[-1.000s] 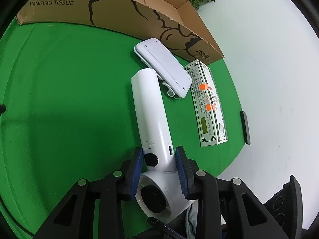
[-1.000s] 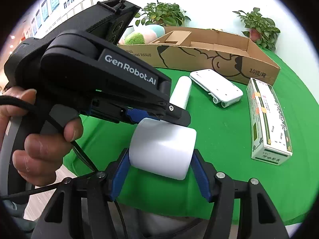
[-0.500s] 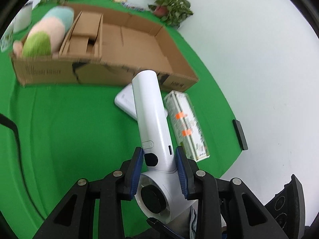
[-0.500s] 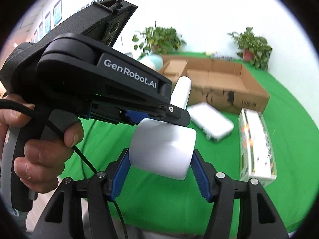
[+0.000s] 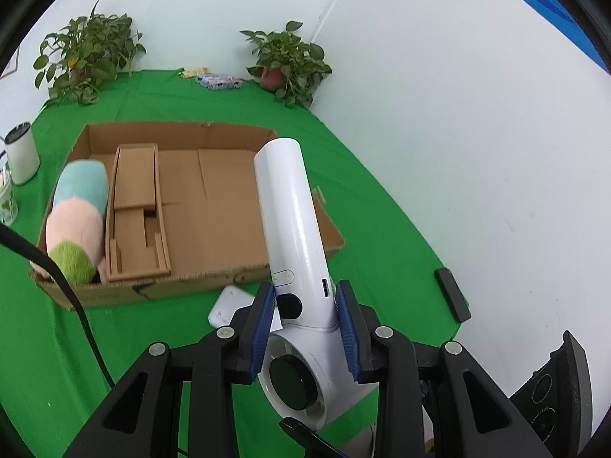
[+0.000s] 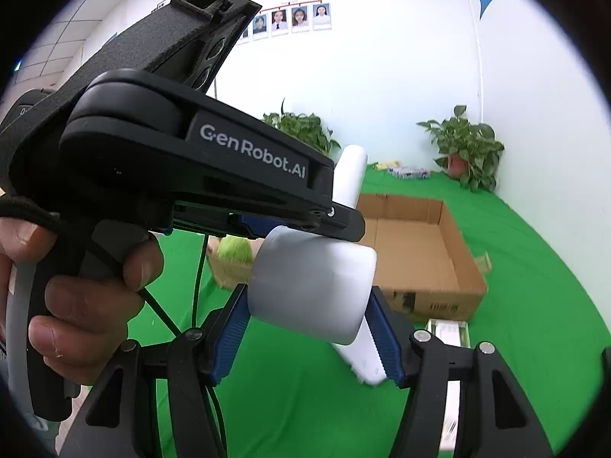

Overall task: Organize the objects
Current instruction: 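Lift the hair dryer with both grippers and lower it into the large box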

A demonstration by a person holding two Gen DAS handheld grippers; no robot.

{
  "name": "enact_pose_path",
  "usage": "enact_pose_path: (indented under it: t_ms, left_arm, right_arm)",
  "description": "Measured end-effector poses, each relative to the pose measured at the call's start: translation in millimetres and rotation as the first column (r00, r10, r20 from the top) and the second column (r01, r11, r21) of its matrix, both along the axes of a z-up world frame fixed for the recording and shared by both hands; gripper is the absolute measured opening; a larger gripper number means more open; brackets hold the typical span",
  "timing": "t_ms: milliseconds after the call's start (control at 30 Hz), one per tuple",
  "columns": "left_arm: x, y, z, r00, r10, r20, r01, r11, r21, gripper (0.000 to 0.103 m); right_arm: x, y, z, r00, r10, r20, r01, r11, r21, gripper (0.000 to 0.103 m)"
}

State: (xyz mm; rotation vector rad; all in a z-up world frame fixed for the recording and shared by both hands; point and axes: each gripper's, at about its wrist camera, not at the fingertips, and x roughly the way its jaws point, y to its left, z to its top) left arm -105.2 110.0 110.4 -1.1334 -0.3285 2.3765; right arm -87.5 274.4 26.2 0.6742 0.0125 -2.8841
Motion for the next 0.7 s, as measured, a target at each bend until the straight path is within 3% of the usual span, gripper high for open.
enact_pose_path:
  t_ms: [200, 400, 567, 700]
  left_arm:
    - [-30, -4, 42, 0.999, 0.02, -0.032, -0.02, 1.0, 0.0, 0.03]
    - [-68, -9, 57, 0.999, 0.036, -0.025, -0.036, 0.999, -0.012, 0.03]
    - [-94, -13, 49, 0.999, 0.047, -0.003, -0.047, 0.999, -0.022, 0.03]
    - [-117, -18, 25, 0.998, 0.055, 0.023, -0.054, 0.998, -0.026, 0.03]
  right_arm:
    - [-34, 7, 26, 1.0, 0.023, -0.016, -0.023, 1.0, 0.015, 0.06]
    - [-71, 12, 40, 0.999, 0.034, 0.003, -0.034, 0.999, 0.013, 0.06]
    - [-95, 11, 39, 0.998, 0.05, 0.039, -0.05, 0.999, 0.012, 0.06]
    - [-116, 14, 28, 0.996, 0.054, 0.072, -0.055, 0.998, 0.004, 0.06]
